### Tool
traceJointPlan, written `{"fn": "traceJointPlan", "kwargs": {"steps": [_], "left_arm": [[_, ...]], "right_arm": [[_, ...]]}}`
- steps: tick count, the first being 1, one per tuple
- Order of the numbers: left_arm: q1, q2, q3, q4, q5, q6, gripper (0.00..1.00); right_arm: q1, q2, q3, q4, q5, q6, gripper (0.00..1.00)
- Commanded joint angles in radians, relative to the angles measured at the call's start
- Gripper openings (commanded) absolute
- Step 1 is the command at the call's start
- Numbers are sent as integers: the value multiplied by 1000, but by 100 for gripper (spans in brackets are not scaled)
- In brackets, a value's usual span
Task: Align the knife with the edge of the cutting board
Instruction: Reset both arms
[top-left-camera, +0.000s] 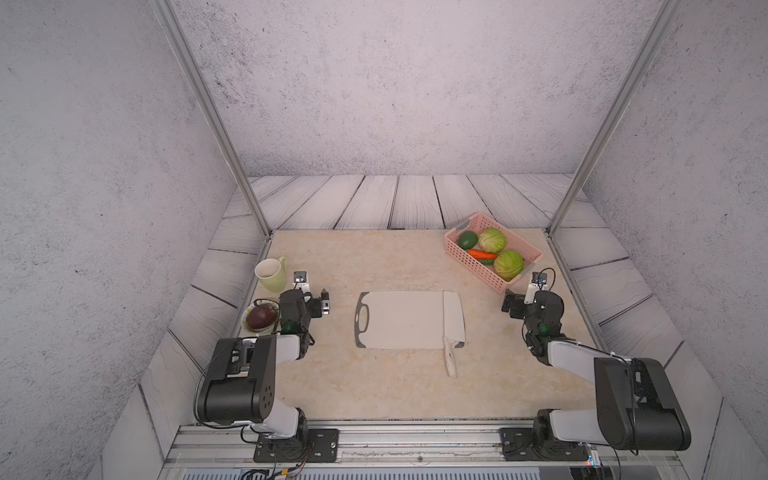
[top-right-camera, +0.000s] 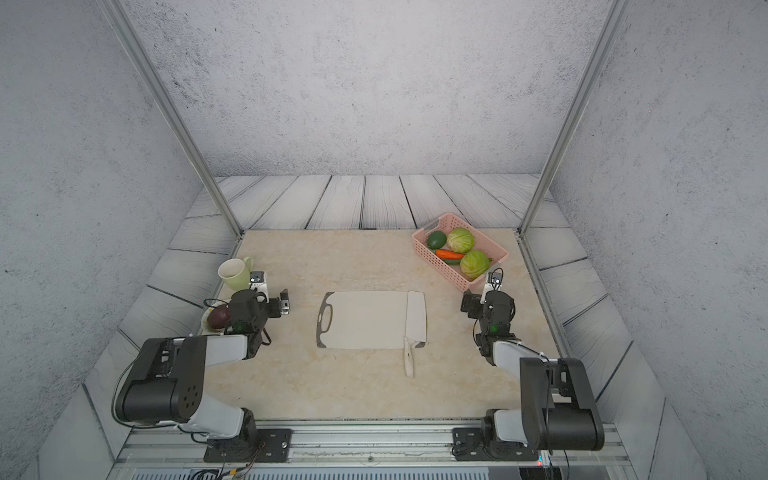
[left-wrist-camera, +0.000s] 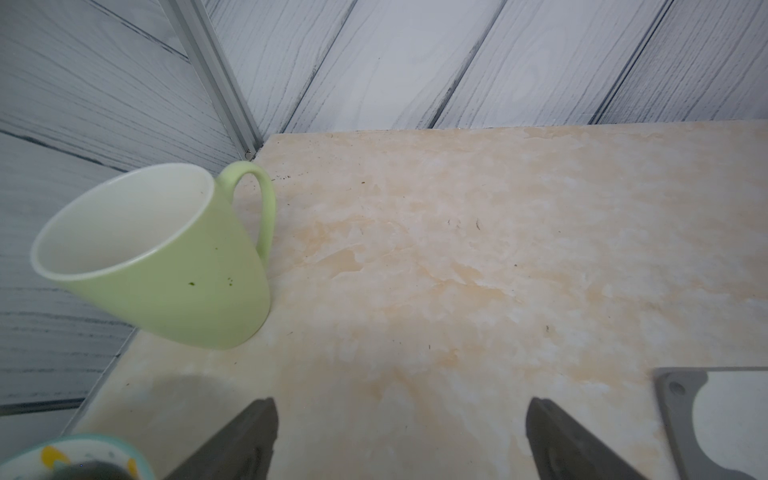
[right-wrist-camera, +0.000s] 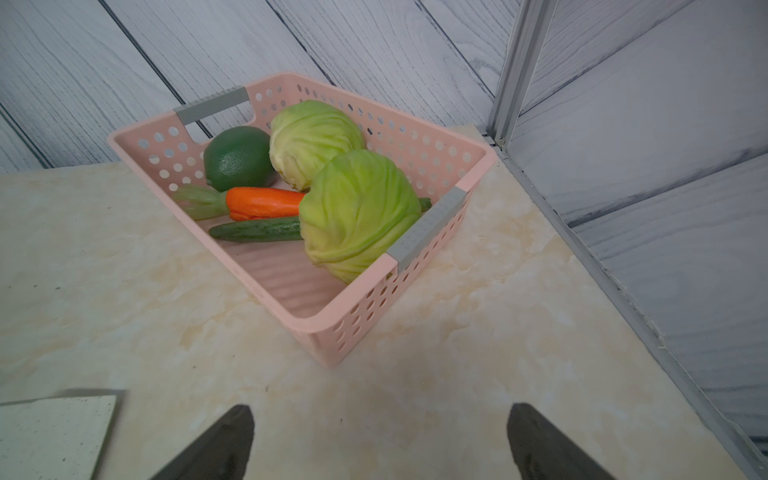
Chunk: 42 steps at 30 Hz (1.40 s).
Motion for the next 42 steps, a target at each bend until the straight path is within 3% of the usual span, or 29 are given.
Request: {"fn": "traceJointPlan", "kwargs": {"steps": [1, 3, 7, 10, 13, 42], "left_arm": [[-5, 9, 17, -7, 6, 7, 98], [-4, 9, 19, -7, 6, 6, 98], [-6, 9, 19, -7, 5, 6, 98], [-5, 9, 19, -7, 5, 6, 98], [-6, 9, 20, -7, 3, 5, 98], [-6, 9, 13, -1, -1, 4, 98]], "right_arm": [[0, 105, 1, 121, 29, -26, 99], [1, 177, -8, 237, 11, -42, 99], [0, 145, 41, 68, -25, -51, 99], [0, 166, 27, 145, -35, -59, 99], [0, 142, 46, 62, -30, -52, 99], [2, 140, 43, 72, -31, -52, 99]]}}
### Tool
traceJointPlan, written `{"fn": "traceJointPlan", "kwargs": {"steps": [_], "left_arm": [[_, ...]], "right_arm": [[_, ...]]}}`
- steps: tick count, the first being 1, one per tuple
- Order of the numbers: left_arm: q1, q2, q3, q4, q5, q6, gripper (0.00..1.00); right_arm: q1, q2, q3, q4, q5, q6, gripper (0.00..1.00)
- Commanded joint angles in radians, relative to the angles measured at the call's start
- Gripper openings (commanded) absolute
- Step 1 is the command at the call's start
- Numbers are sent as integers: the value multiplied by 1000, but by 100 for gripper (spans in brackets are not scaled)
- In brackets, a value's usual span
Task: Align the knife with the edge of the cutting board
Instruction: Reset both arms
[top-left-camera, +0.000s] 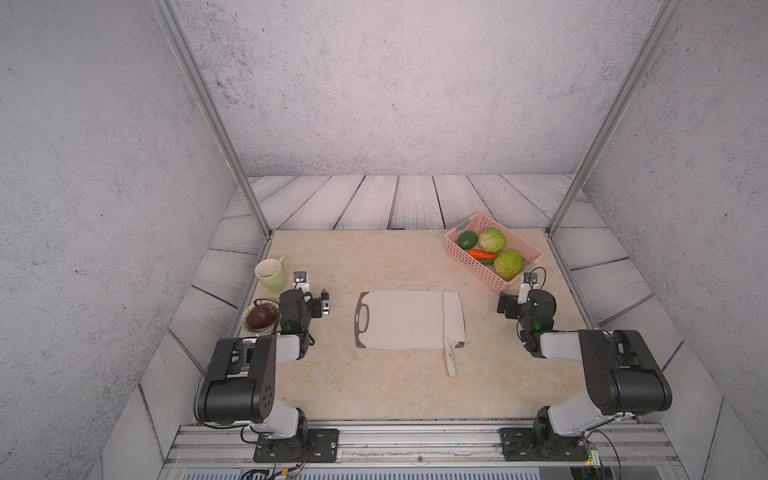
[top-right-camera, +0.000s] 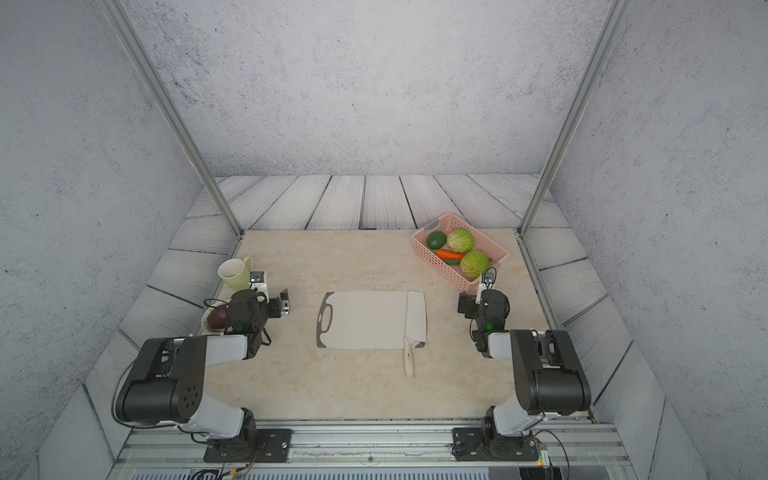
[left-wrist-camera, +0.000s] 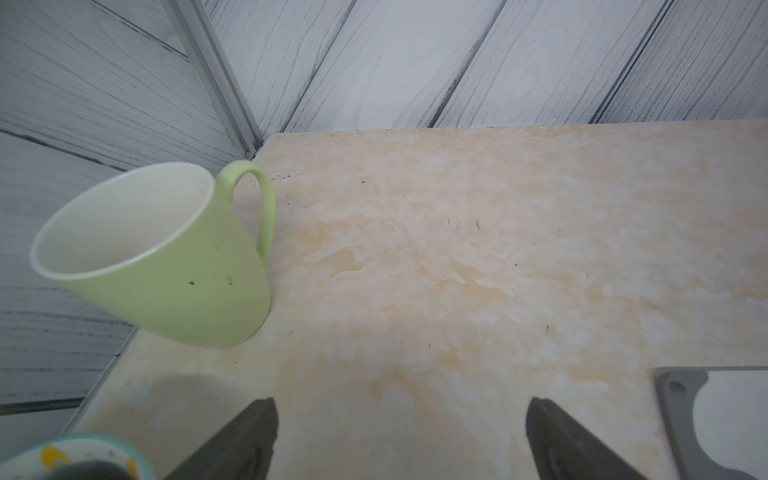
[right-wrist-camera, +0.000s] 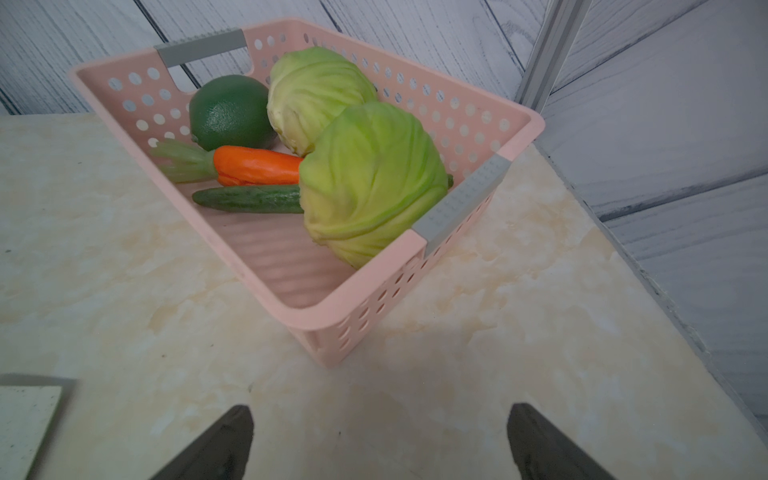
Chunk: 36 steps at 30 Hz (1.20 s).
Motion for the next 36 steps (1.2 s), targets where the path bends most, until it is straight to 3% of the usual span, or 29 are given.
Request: {"fn": "traceJointPlan", "kwargs": {"steps": [1, 36], "left_arm": [[-7, 9, 14, 1, -2, 6, 98], [-25, 6, 8, 11, -44, 11, 98]], "right_arm": [[0, -22, 12, -11, -3, -6, 99], [1, -23, 11, -11, -5, -7, 99]]}}
